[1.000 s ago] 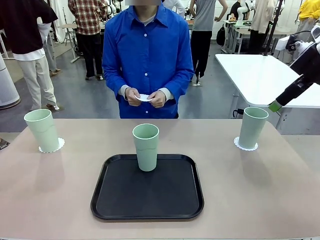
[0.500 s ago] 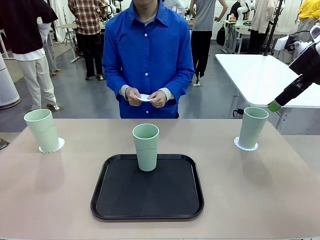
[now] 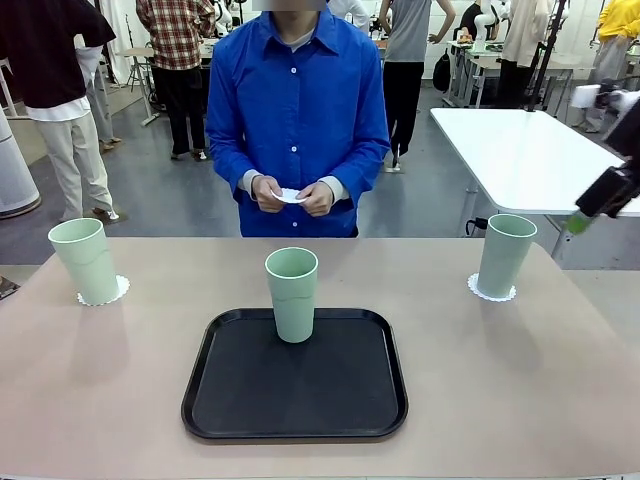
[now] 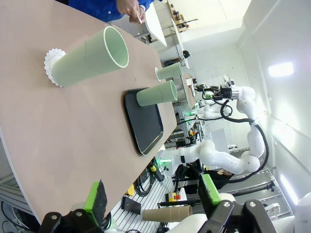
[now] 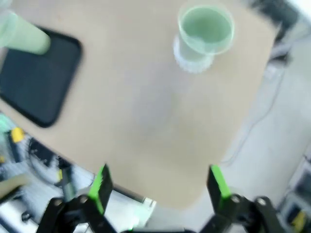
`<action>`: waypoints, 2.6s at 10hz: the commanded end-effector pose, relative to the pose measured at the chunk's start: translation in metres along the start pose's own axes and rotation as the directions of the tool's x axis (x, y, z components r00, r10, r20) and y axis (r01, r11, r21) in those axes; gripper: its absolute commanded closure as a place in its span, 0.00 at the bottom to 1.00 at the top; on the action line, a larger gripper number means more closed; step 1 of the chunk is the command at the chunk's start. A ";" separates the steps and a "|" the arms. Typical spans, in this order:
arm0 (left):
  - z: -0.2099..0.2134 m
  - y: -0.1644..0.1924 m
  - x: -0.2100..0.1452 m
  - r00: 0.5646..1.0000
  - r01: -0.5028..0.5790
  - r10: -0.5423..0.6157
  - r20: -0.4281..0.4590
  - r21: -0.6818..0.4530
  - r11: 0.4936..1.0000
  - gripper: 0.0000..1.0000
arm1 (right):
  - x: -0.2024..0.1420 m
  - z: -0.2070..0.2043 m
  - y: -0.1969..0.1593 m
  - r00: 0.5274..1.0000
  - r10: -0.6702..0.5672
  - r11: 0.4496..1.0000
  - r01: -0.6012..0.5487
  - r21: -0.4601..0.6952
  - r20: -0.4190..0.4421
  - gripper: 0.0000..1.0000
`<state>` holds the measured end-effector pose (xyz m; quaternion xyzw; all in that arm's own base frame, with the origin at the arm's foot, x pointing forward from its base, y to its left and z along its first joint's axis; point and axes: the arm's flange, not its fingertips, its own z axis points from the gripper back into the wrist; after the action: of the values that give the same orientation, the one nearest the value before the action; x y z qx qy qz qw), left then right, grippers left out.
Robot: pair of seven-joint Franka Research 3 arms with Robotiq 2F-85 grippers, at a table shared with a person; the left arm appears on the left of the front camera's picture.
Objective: Place coasters on the table and set cups on them.
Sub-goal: Take one Reusable plastic cup from the Flat Tray and place it on a coaster set by the human.
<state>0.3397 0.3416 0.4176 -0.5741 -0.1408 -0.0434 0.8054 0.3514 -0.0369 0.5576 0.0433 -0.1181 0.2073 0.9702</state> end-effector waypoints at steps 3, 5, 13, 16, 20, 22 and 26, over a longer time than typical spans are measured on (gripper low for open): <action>0.001 -0.002 -0.003 1.000 0.005 -0.005 -0.003 -0.004 1.000 0.00 | -0.017 0.003 -0.009 0.992 -0.106 0.994 0.105 -0.010 -0.073 0.00; 0.001 -0.002 -0.003 1.000 0.005 -0.005 -0.003 -0.004 1.000 0.00 | -0.041 0.001 -0.016 0.991 -0.120 0.942 0.135 0.309 -0.067 0.00; 0.001 -0.002 -0.003 1.000 0.005 -0.005 -0.003 -0.004 1.000 0.00 | -0.139 -0.032 -0.131 0.923 -0.380 0.370 0.217 0.903 -0.066 0.00; 0.001 -0.002 -0.003 1.000 0.005 -0.005 -0.003 -0.004 1.000 0.00 | -0.158 -0.045 -0.151 0.914 -0.396 0.316 0.229 0.921 -0.092 0.00; 0.001 -0.002 -0.003 1.000 0.005 -0.005 -0.003 -0.004 1.000 0.00 | -0.157 -0.066 -0.170 0.888 -0.451 0.300 0.243 0.922 -0.088 0.00; 0.001 -0.002 -0.003 1.000 0.005 -0.005 -0.003 -0.004 1.000 0.00 | -0.160 -0.072 -0.177 0.875 -0.479 0.299 0.234 0.925 -0.067 0.00; 0.001 -0.002 -0.003 1.000 0.005 -0.005 -0.003 -0.004 1.000 0.00 | -0.166 -0.077 -0.191 0.858 -0.509 0.276 0.235 0.932 -0.065 0.00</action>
<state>0.3396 0.3418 0.4174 -0.5742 -0.1408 -0.0432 0.8053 0.2930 -0.2591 0.4348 0.6210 -0.0780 -0.0099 0.7799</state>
